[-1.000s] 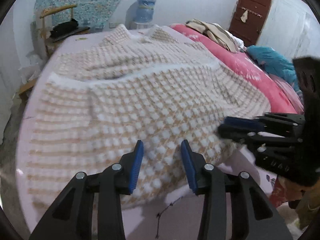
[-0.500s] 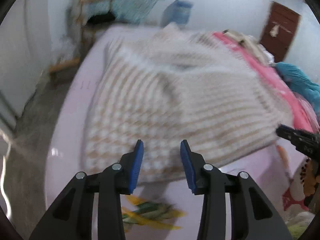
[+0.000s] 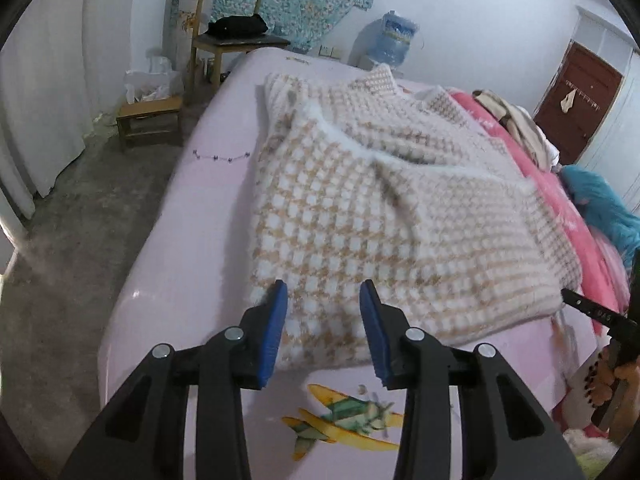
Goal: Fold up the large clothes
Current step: 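Open both tools and withdraw them from the folded coat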
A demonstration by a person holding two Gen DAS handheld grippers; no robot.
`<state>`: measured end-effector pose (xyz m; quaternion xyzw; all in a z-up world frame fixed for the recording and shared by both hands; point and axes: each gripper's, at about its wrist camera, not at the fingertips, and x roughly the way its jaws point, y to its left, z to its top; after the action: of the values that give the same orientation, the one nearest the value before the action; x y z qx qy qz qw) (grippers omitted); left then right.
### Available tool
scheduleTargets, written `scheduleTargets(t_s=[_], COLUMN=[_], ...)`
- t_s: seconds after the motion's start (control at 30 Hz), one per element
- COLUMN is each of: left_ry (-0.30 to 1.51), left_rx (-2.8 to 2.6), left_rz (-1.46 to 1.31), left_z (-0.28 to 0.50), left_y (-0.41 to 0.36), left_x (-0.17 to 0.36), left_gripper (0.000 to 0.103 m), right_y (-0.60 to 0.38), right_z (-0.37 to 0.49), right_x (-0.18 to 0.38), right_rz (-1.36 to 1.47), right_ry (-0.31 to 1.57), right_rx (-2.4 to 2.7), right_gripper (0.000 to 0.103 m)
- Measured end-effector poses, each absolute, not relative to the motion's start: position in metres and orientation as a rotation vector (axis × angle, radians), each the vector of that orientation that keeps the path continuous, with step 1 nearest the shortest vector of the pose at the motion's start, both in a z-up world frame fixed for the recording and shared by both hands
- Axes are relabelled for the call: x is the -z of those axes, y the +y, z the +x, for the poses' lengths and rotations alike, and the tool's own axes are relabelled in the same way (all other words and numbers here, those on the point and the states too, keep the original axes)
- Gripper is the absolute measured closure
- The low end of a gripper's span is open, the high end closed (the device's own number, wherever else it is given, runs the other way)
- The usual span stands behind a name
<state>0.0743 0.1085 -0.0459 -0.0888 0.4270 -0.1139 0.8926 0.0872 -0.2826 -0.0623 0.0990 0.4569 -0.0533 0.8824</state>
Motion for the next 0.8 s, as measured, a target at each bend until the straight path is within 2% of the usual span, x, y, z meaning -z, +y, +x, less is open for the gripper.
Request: scheduleTargets(t_s=[0.03,0.1,0.17,0.27,0.4,0.47,0.53,0.57,0.67,0.8], left_ry=[0.865,0.868,0.940,0.931,0.902,0.892,0.886,0.879,0.872,0.909], left_rx=[0.245,0.250,0.238,0.231,0.206,0.211,0.228,0.234,0.256,0.243], left_rz=[-0.194,-0.188,-0.197,-0.185,-0.141,-0.111,-0.052,-0.019,0.054,0.126], left_z=[0.072,0.075,0.085,0.083,0.079,0.082,0.089,0.094,0.111,0.138], left_y=[0.108,0.106,0.105,0.105,0.103,0.094,0.079,0.069,0.041,0.011], left_x=[0.042,0.046,0.064,0.051,0.028,0.016,0.004,0.000,-0.006,0.006], left_gripper=[0.066,0.066,0.066,0.066,0.063,0.059,0.050,0.047,0.031,0.025], right_y=[-0.284,-0.289,-0.294,-0.292,-0.288,-0.284,-0.278,-0.272,-0.260,-0.241], right_z=[0.086,0.086,0.090,0.092,0.094,0.099,0.106,0.108,0.127,0.151], right_x=[0.058,0.057,0.069,0.060,0.031,0.017,0.006,0.003,0.005,0.009], right_rz=[0.206,0.213,0.226,0.196,0.236,0.240,0.233,0.227,0.206,0.191], right_ry=[0.933,0.923,0.952,0.965,0.912,0.878,0.855,0.848,0.852,0.886], right_rx=[0.115,0.121,0.128,0.137,0.127,0.117,0.092,0.078,0.030,-0.021], right_gripper=[0.076,0.074,0.074,0.074,0.057,0.051,0.043,0.043,0.040,0.040])
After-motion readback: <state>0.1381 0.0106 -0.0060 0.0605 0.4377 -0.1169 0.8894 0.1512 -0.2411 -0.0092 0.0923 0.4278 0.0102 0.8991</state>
